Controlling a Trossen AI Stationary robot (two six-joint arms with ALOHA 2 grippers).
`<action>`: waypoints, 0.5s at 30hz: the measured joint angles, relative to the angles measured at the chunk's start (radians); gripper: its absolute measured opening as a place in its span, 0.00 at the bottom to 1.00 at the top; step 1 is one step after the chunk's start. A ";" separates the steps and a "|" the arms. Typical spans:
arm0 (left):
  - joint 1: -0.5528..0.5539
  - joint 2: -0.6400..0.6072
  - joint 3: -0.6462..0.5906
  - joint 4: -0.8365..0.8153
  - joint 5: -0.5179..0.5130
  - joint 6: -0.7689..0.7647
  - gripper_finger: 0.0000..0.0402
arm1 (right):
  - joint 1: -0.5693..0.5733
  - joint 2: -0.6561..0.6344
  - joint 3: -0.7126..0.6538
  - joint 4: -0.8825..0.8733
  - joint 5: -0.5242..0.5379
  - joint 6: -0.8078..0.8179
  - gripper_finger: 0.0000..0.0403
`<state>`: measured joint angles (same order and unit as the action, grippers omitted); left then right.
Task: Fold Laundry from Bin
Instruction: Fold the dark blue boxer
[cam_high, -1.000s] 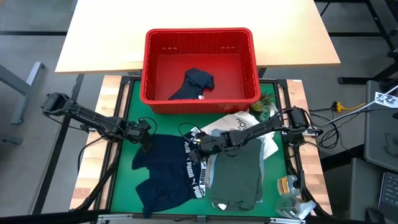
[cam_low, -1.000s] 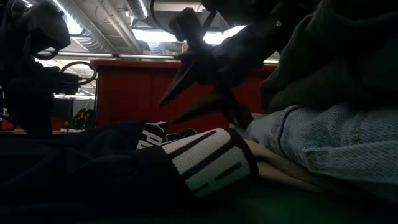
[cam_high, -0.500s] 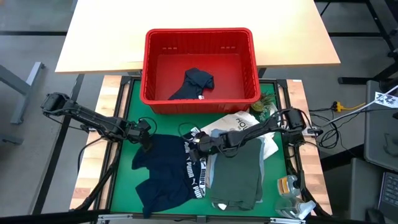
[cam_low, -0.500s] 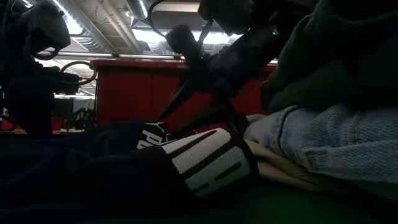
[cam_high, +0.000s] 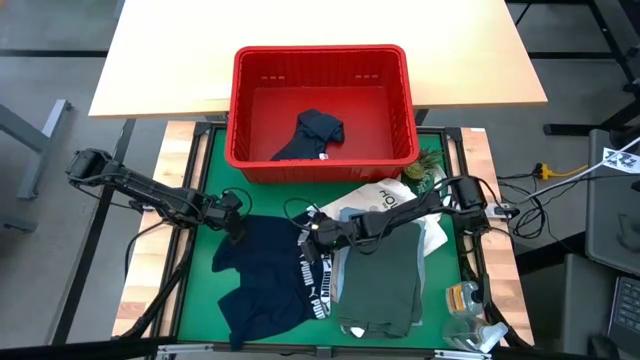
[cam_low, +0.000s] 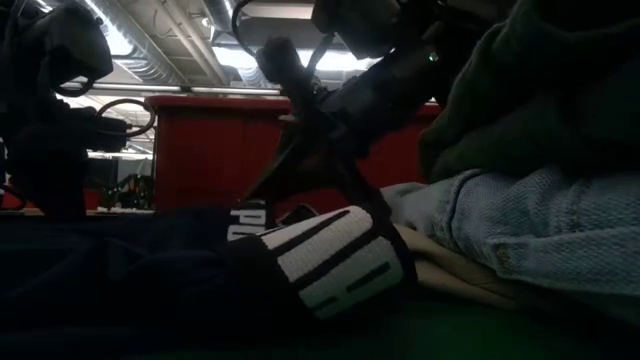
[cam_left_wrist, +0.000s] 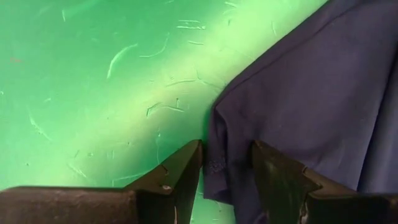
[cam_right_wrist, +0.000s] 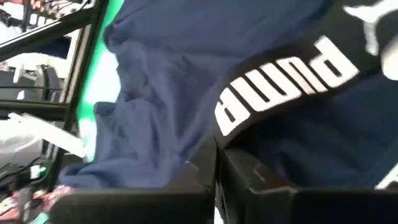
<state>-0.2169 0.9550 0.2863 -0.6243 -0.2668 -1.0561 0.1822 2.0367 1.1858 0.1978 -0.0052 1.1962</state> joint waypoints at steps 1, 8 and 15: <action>0.000 0.000 0.000 -0.003 -0.001 -0.007 0.36 | 0.000 -0.006 0.000 -0.001 -0.010 0.000 0.03; 0.000 0.000 0.005 -0.006 -0.004 -0.038 0.36 | 0.001 -0.090 0.001 -0.201 -0.030 0.003 0.02; 0.001 0.003 0.029 -0.022 -0.005 -0.037 0.36 | 0.001 -0.140 0.001 -0.403 -0.022 0.004 0.02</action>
<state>-0.2157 0.9577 0.3156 -0.6461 -0.2713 -1.0927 0.1829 1.8965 1.1866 -0.2055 -0.0269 1.2002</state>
